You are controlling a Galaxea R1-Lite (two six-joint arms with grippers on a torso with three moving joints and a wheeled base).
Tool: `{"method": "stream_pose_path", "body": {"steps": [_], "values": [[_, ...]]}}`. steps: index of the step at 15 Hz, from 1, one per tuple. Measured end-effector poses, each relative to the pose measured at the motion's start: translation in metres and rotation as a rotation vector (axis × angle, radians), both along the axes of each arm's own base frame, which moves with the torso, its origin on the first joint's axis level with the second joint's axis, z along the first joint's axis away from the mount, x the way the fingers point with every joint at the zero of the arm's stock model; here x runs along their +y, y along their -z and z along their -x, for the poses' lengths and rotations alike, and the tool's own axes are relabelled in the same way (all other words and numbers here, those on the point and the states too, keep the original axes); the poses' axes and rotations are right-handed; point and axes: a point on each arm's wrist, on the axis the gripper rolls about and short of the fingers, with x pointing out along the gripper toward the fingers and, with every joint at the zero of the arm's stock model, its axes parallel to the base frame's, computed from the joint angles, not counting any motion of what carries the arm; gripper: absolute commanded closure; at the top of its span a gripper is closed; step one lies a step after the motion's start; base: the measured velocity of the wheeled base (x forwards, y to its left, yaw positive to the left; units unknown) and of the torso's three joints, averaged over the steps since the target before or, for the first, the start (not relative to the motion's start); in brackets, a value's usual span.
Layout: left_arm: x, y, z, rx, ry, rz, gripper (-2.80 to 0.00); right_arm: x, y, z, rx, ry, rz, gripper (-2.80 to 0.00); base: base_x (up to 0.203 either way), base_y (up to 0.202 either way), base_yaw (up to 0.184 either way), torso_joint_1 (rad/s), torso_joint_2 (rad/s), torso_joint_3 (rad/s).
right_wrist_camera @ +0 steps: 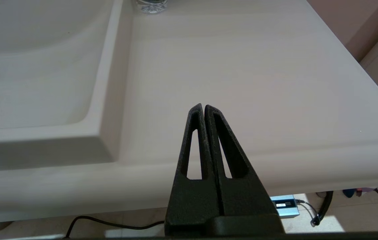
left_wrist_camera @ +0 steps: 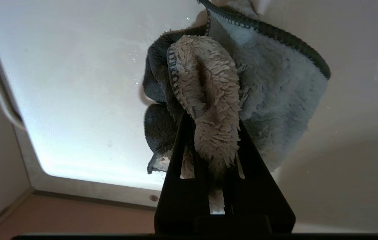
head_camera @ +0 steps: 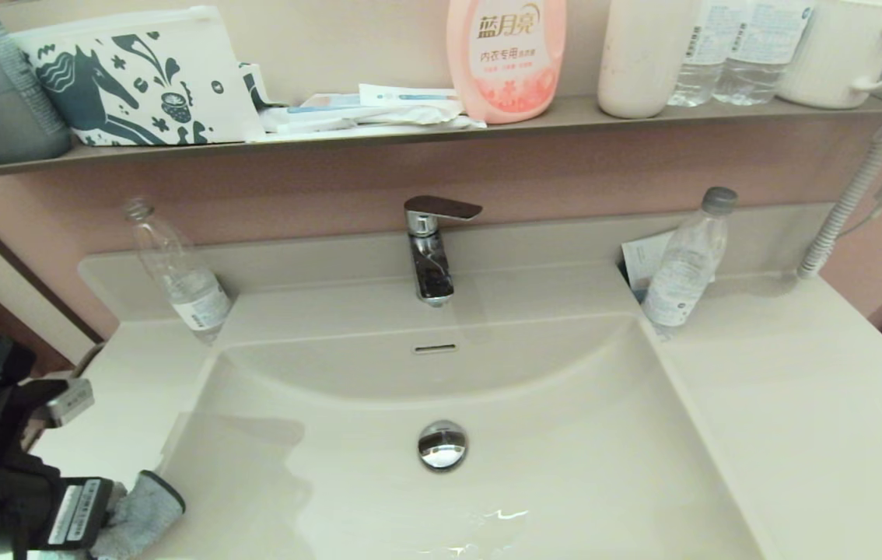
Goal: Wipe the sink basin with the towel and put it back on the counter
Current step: Wipe the sink
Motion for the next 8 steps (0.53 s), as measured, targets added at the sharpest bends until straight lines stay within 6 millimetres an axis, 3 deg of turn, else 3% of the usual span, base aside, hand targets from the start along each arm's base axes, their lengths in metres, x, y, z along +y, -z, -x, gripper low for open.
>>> {"method": "stream_pose_path", "body": {"steps": [3,8], "values": [[0.006,0.012,-0.017,0.031,-0.008,0.046,0.0,0.0,0.0,0.0,0.0,0.0,0.0,0.0,0.0,0.0,0.0,0.0,0.0,0.0],[0.006,0.014,-0.047,0.009,-0.007,0.054,0.0,0.0,0.0,0.0,0.0,-0.001,0.0,0.0,0.0,0.0,0.0,0.0,0.0,0.0]]}}
